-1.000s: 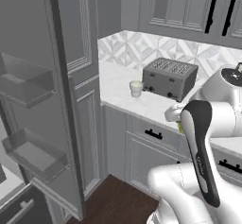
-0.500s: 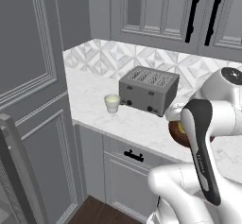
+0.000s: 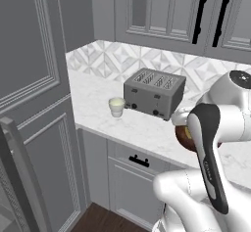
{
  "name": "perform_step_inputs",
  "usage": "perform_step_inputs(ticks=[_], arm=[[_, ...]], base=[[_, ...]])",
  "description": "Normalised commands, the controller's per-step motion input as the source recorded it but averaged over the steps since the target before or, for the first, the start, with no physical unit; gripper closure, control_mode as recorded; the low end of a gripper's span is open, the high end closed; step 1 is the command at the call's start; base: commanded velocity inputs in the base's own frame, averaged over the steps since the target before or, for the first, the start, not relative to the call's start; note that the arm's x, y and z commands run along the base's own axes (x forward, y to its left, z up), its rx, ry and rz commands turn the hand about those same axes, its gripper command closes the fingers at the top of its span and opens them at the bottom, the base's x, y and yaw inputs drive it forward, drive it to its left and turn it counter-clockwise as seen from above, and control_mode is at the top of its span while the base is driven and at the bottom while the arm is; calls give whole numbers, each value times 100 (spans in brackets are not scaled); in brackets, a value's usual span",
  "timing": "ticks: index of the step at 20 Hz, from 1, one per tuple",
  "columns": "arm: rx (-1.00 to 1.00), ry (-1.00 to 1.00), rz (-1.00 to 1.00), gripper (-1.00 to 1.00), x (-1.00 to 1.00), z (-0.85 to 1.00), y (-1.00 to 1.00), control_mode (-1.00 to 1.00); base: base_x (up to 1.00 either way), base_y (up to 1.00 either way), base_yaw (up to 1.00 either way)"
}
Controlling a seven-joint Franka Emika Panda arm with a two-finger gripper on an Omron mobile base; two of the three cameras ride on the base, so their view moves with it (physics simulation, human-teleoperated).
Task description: Grab a lemon wedge from the fridge and one ice cube from the ice bowl, and put them in the glass of lemonade.
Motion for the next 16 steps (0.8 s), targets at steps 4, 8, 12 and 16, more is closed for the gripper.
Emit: perform_step_inputs(ticks=[4, 8, 12, 16], arm=[[0, 0, 0, 100, 18, 0, 8, -100], [0, 0, 22, 100, 100, -5, 35, -100], [0, 0, 24, 100, 100, -1, 34, -100], [-2, 8, 12, 100, 100, -2, 46, -100]], base=[[13, 0, 0], [0, 0, 0], [0, 0, 0], [0, 0, 0]])
